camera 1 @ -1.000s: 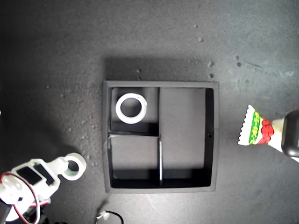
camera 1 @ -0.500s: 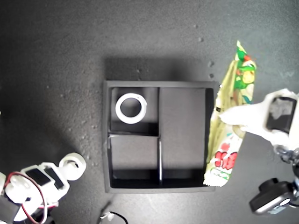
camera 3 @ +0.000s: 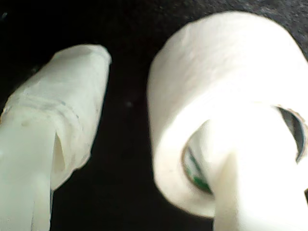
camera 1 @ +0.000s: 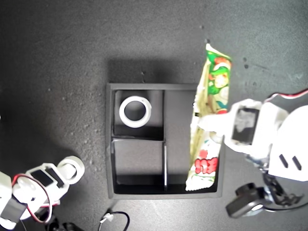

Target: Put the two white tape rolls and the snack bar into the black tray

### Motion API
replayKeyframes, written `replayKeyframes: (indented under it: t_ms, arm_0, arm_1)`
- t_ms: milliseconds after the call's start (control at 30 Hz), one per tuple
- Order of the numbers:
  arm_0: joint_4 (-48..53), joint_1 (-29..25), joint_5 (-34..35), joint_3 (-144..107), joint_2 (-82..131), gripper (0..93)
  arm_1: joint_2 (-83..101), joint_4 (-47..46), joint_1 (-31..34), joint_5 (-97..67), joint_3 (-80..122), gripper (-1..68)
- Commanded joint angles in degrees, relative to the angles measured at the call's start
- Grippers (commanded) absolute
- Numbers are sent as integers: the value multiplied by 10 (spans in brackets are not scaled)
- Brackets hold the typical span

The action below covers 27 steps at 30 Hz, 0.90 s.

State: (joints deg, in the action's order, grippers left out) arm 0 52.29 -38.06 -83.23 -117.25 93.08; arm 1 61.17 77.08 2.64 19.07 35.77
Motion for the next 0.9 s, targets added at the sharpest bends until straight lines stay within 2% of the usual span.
replayKeyframes:
  t_ms: [0, 100, 267, 400, 467, 500, 567, 633, 767, 867]
  arm_0:
    - [-15, 15, -16, -13, 10, 8]
    - [14, 31, 1, -34, 101, 0]
    - [202, 95, 110, 98, 219, 0]
    - [301, 146, 215, 310, 168, 1]
    - [341, 161, 250, 416, 104, 1]
    - [356, 167, 265, 463, 69, 1]
    - [378, 177, 287, 540, -1, 1]
    - [408, 179, 299, 627, -76, 1]
    - [507, 181, 308, 852, -253, 1]
    - [526, 185, 309, 931, -337, 1]
  arm_1:
    - [-4, -40, 18, 2, 27, -4]
    - [-37, -41, 36, 15, 33, -3]
    - [-73, -38, 61, 40, 43, 10]
    - [-74, -36, 68, 61, 78, 250]
    - [-74, -20, 72, 64, 74, 299]
    - [-74, -7, 72, 67, 66, 302]
    - [-73, 24, 72, 72, 39, 280]
    - [-73, 71, 71, 84, -17, 223]
    - [-73, 207, 67, 165, -224, 0]
    - [-50, 262, 61, 290, -350, -2]
